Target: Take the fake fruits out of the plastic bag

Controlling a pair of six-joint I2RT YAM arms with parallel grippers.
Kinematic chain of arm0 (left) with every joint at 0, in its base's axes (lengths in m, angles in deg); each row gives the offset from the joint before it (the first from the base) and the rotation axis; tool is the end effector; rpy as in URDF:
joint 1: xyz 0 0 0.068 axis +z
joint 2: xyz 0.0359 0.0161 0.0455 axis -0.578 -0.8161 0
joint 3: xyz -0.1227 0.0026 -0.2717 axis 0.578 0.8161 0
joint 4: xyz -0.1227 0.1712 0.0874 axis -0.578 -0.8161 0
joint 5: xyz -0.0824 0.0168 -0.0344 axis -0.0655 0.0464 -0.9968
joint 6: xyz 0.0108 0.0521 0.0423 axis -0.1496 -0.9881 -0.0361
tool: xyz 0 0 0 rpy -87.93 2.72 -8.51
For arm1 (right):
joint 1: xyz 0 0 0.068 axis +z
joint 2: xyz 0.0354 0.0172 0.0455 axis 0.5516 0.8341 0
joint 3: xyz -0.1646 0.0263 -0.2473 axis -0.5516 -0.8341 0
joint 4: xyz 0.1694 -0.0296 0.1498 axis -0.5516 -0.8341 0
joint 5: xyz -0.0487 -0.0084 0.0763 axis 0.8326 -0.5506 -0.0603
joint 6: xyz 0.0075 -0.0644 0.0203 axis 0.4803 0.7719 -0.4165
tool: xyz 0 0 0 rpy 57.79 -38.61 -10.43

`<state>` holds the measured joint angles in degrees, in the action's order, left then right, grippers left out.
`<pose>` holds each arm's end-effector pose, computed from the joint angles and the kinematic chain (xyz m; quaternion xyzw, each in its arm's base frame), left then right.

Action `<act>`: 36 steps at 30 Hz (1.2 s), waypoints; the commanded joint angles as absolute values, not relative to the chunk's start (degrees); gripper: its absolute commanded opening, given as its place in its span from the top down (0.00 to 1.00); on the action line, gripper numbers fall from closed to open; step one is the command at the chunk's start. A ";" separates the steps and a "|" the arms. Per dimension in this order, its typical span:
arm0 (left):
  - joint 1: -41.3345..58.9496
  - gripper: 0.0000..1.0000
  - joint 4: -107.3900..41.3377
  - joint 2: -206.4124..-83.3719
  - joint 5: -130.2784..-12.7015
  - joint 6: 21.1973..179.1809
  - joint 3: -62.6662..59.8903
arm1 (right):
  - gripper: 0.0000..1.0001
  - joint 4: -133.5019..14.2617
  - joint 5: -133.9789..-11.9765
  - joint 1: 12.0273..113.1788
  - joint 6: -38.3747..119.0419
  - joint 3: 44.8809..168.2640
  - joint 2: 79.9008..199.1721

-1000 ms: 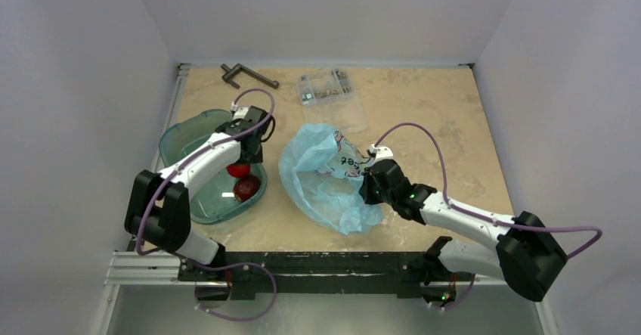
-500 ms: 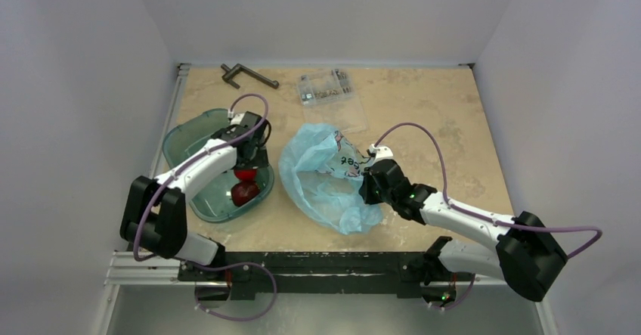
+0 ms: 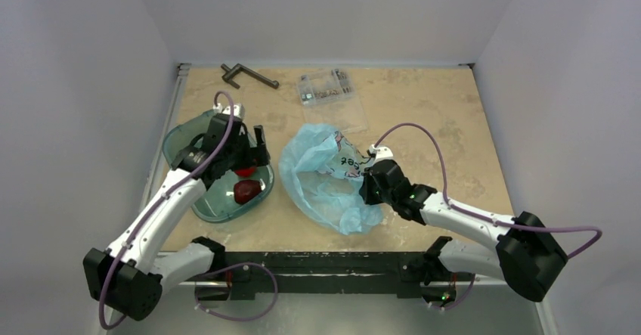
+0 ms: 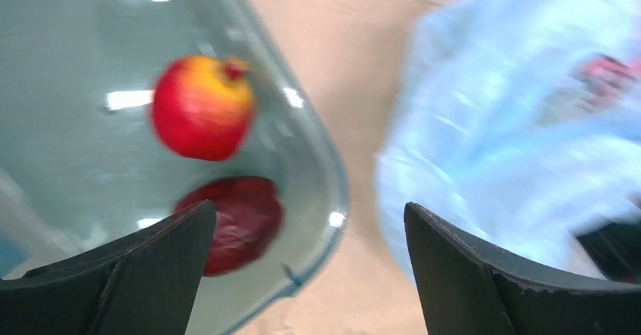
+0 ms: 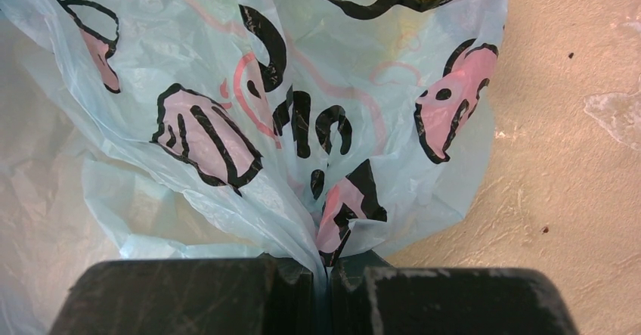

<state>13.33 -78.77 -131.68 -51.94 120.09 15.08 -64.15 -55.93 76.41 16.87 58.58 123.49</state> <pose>0.1717 -0.0578 0.3082 -0.1109 0.9295 -0.0700 0.3446 0.1484 0.1258 0.2110 -0.0677 0.9104 0.1790 0.3669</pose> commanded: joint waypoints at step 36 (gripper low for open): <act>-15.13 0.68 -33.35 -153.19 -67.75 132.73 19.27 | 0.81 -68.42 -60.85 76.19 14.29 59.56 113.96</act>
<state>-14.67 -34.44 -149.71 -68.33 131.57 24.72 -66.51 -60.58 76.41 17.26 60.15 114.31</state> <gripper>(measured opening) 0.314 0.067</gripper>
